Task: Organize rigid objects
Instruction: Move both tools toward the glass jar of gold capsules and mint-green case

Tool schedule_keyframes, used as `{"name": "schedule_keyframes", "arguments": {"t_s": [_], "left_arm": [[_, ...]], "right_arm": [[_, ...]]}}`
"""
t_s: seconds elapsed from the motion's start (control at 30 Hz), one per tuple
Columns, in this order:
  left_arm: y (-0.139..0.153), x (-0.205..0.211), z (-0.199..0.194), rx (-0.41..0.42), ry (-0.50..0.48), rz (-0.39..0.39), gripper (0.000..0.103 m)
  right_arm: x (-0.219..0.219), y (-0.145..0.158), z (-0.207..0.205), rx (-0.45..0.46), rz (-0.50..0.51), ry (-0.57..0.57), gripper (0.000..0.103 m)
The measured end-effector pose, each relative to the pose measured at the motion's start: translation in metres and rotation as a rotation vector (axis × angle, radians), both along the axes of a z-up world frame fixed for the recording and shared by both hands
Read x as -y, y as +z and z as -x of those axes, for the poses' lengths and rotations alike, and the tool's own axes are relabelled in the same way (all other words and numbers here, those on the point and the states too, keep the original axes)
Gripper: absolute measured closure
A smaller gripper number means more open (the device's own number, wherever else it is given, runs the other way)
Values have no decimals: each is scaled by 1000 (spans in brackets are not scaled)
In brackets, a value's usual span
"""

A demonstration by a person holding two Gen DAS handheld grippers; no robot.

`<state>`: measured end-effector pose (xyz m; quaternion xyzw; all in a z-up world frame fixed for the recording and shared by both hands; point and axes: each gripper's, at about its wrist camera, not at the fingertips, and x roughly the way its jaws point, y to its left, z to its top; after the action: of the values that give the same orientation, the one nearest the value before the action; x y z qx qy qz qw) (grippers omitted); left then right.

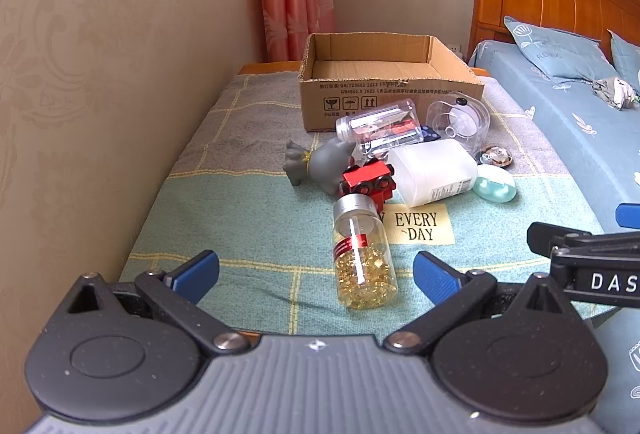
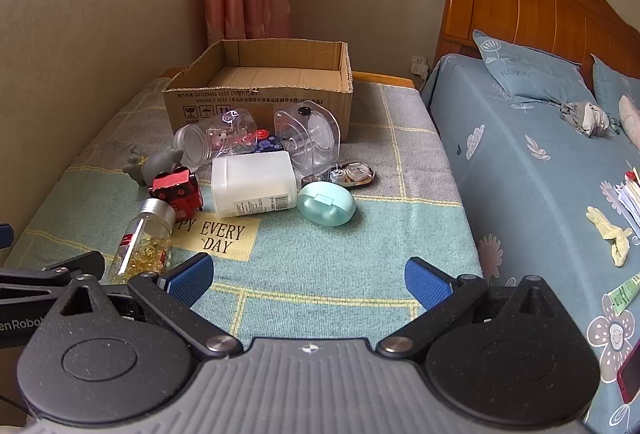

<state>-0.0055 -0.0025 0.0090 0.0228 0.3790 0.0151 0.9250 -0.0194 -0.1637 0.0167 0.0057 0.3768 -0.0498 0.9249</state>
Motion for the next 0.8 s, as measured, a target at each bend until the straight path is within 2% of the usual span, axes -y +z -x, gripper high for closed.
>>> {"name": "schedule_keyframes", "arguments": {"t_s": [0.8], "left_arm": [[2,3,1,16,-6,-8,1]], "right_arm": [[0,3,0,15,9,-7,0]]}}
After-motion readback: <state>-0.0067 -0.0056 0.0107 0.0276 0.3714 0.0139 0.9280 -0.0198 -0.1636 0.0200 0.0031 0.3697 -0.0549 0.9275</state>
